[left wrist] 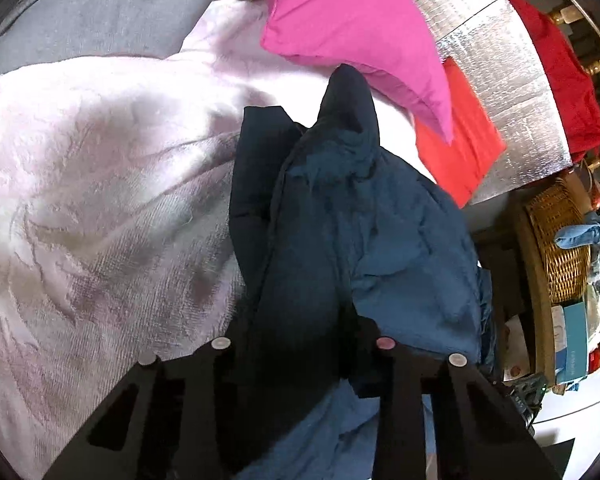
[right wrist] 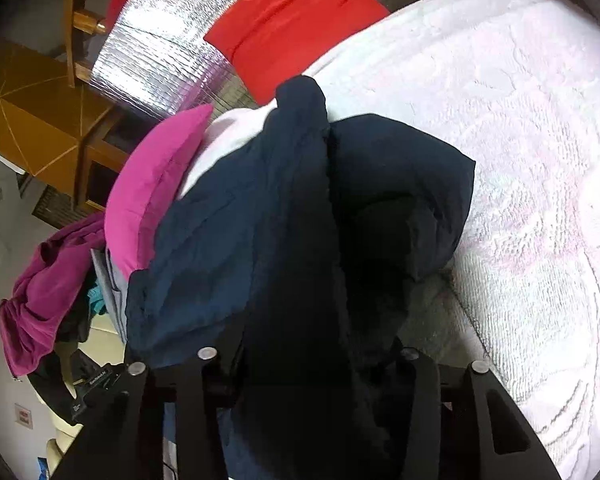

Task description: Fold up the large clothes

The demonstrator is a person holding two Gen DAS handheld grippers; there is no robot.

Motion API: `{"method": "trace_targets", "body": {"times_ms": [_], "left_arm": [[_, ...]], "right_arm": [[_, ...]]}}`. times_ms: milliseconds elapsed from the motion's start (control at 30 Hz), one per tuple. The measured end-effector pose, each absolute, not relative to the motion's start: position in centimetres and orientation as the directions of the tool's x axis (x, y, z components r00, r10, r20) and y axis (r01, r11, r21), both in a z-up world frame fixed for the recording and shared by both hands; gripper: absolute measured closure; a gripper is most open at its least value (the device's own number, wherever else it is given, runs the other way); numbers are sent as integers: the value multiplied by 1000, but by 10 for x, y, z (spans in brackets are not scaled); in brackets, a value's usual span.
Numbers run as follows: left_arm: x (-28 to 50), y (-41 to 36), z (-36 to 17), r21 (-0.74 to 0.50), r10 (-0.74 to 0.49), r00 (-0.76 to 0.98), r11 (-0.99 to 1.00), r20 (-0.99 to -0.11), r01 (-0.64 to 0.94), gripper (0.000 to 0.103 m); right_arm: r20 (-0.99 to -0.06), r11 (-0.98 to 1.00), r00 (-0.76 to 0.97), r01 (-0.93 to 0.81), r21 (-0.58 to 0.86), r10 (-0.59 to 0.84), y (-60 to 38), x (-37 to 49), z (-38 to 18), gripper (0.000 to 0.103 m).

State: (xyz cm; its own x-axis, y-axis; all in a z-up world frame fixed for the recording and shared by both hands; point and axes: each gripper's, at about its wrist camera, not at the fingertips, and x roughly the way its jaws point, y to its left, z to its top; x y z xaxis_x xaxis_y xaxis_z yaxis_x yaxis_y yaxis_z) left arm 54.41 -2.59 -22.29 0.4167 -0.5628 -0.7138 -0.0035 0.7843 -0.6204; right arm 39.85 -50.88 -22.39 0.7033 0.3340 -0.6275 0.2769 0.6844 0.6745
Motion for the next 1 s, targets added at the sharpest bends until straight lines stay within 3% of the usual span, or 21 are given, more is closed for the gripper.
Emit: {"method": "trace_targets", "body": {"times_ms": [433,1000], "left_arm": [[528,-9,-218,-663,-594,425,748,-683,-21,75],[486,6,-212,-623,-566,414,783,-713,-1,75]], "right_arm": [[-618,684,695,249,686,366,-503,376,-210,61],[-634,691,673,249,679,381,-496,343,-206,62]]}}
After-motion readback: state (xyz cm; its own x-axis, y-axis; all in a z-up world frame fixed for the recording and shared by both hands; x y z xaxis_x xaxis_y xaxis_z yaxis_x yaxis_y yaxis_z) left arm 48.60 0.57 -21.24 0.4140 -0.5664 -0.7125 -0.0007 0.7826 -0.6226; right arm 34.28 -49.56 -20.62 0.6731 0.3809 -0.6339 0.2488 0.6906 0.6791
